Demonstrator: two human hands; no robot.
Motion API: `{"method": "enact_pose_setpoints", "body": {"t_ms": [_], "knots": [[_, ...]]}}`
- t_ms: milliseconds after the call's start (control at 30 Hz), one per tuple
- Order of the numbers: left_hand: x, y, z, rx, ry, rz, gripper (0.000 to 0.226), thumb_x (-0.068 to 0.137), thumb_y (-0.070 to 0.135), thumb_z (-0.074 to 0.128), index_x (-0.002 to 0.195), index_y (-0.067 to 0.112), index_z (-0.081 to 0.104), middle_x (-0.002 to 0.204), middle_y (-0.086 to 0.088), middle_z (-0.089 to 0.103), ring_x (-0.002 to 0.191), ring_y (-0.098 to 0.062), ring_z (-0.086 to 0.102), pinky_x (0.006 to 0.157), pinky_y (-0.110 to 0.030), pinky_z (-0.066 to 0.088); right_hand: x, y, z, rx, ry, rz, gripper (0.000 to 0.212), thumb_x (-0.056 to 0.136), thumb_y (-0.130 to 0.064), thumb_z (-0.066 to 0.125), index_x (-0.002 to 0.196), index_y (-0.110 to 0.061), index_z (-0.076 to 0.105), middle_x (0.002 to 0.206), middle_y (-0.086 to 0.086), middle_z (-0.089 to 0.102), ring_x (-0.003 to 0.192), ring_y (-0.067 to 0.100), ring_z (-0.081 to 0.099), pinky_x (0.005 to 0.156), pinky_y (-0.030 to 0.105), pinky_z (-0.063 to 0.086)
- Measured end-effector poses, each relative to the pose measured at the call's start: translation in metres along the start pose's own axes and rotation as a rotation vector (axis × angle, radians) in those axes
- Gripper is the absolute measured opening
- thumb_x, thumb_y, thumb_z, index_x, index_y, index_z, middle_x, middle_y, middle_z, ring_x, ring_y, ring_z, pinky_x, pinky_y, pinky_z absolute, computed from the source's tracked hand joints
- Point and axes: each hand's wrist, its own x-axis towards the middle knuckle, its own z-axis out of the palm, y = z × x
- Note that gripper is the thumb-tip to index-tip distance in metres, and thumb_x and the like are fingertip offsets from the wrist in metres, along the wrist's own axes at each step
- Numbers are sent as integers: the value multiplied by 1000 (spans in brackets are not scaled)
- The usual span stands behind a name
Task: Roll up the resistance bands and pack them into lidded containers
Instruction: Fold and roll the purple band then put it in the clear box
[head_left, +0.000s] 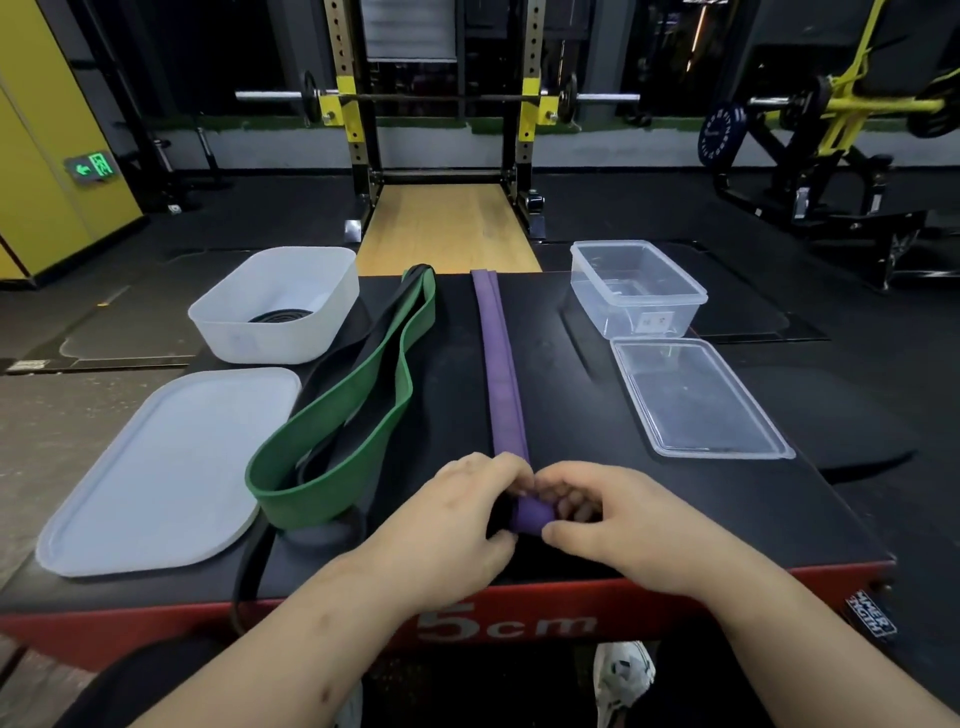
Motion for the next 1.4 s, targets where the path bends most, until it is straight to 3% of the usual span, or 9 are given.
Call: {"method": "enact_pose_setpoints", "body": {"t_ms": [233,367,567,767,867,1033,1133,1300,1400], "knots": [[-21,-1,12,-51,82,-6,36,86,39,73,119,41,59,112,23,58,113,4,51,98,-10,36,-5,9,19,-124,83,-113,33,76,-30,81,105,-43,71,99,-15,66,96,4,61,81,16,47],[-21,-3,13,-71,108,-39,27,91,40,71,117,41,66,107,22,60,108,1,52,95,-10,36,-3,12,20,-165,105,-185,29,77,-50,77,104,-43,72,103,-19,60,100,4,60,84,16,47],[-21,-3,18,-69,178,-23,20,96,43,63,113,36,70,108,23,56,113,0,51,97,-10,36,7,13,19,-155,104,-184,13,93,-37,73,105,-37,78,94,-16,65,95,3,62,80,13,43],[-8,-1,17,-40,133,-47,20,104,35,52,115,31,68,101,14,61,103,-3,51,97,-28,40,13,16,22,-84,163,-127,13,96,-32,70,108,-38,69,86,-16,68,79,0,61,72,13,43],[-1,-2,17,-19,126,-74,25,106,36,46,115,31,69,100,11,58,100,-6,51,96,-31,41,13,14,25,-104,225,-114,3,98,-33,66,99,-36,67,83,-18,67,78,1,60,70,14,43],[-5,-5,18,-73,172,-59,27,97,40,61,124,33,63,111,18,55,103,-1,52,91,-9,36,20,14,26,-155,255,-100,13,100,-37,60,95,-36,72,81,-17,65,84,0,59,72,14,41],[-4,-6,16,-52,131,-47,32,91,39,71,123,35,64,110,21,55,104,1,51,92,-9,37,25,16,26,-181,288,-119,16,100,-36,60,95,-36,75,80,-13,62,87,2,58,77,19,42],[5,-9,13,-71,165,-105,29,98,38,63,125,32,69,112,18,55,107,2,48,90,1,26,16,14,20,-61,268,-142,19,89,-36,77,106,-42,73,94,-20,66,91,2,63,81,15,48],[5,-11,14,-39,129,-121,38,99,44,59,135,33,59,116,19,52,110,0,48,93,-6,31,19,16,21,-108,283,-149,19,89,-36,78,107,-40,75,91,-22,66,92,1,62,81,14,46]]}}
